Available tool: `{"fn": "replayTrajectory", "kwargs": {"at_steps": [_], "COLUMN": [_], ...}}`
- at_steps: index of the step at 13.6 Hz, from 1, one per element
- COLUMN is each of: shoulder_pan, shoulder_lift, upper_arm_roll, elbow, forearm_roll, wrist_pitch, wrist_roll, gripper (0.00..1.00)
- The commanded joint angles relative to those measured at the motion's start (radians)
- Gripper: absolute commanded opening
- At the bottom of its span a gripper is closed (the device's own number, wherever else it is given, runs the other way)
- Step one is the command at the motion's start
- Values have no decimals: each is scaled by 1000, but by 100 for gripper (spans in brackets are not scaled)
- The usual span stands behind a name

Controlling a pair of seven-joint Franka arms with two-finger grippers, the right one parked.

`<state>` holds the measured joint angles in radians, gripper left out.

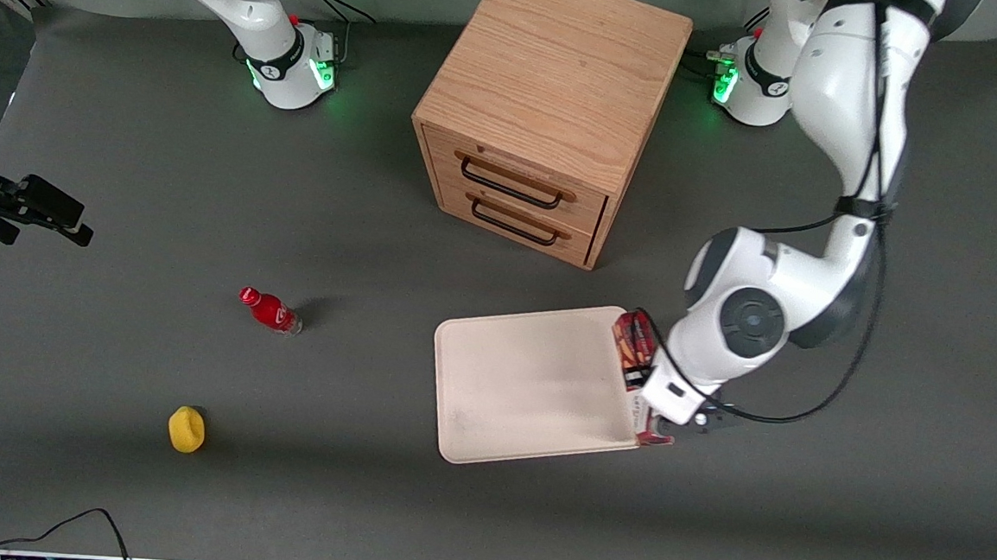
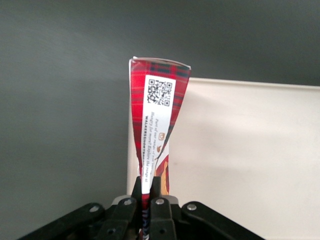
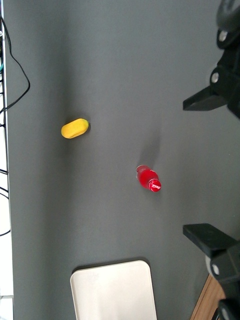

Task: Place red cookie box on tray
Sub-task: 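Lift the box and carry it with the left gripper onto the white tray, then open the left gripper and raise it away from the tray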

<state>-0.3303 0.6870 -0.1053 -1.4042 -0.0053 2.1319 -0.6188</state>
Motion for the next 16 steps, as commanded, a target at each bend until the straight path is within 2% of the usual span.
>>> {"fn": "replayTrajectory", "kwargs": {"at_steps": [1,2,3,4,7,10,13,16], "shoulder_pan": [-47,-53,-49,-47,-36,36,157,304], "shoulder_lift": [69,81,83,82,56,-51,-180,-277], "upper_arm_roll": [18,18,19,19,26,19,19,21], "elbow": [48,48,47,42,53,80,79,80], "forearm_roll": [8,13,27,53,59,48,-21,-30], "wrist_pitch": [72,82,83,82,39,-168,-331,-476], "wrist_roll": [-42,-33,-20,-21,-29,19,222,432], "gripper": [0,0,10,99,100,100,100,100]}}
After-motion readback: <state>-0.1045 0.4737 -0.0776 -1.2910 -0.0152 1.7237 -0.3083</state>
